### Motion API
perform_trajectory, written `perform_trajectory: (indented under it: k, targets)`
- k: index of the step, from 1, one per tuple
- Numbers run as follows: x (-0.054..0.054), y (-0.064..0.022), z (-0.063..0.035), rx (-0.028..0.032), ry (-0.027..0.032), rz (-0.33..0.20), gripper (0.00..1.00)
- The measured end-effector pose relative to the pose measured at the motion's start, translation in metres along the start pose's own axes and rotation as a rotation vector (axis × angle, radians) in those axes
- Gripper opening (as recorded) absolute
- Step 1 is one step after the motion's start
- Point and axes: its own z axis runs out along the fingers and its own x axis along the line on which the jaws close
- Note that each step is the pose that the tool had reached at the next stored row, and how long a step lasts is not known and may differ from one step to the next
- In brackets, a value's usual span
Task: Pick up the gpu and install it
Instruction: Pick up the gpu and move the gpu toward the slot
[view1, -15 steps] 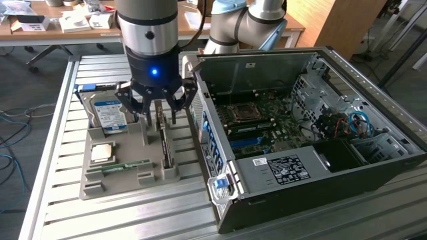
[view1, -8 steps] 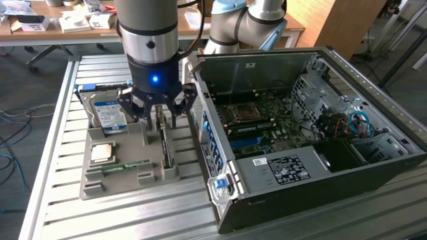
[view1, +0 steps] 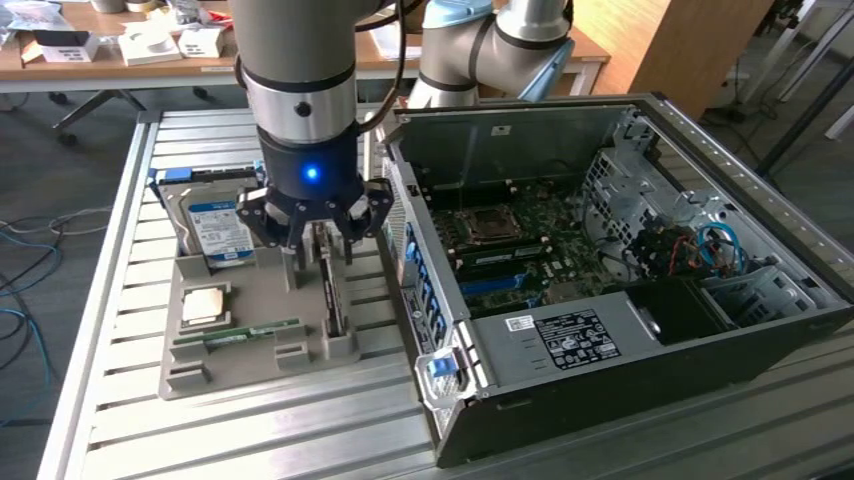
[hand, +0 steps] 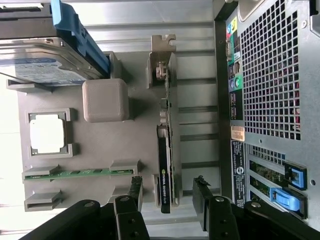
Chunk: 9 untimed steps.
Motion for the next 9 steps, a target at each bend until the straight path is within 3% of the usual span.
perform_trajectory:
  k: [6, 9]
  targets:
    - [0.0001, 0.0006, 0.0003, -0.0004, -0.0003, 0.0, 0.53]
    - [0.0003, 0.0031, 0.0008, -0.0048, 0.0004, 0.0, 0.53]
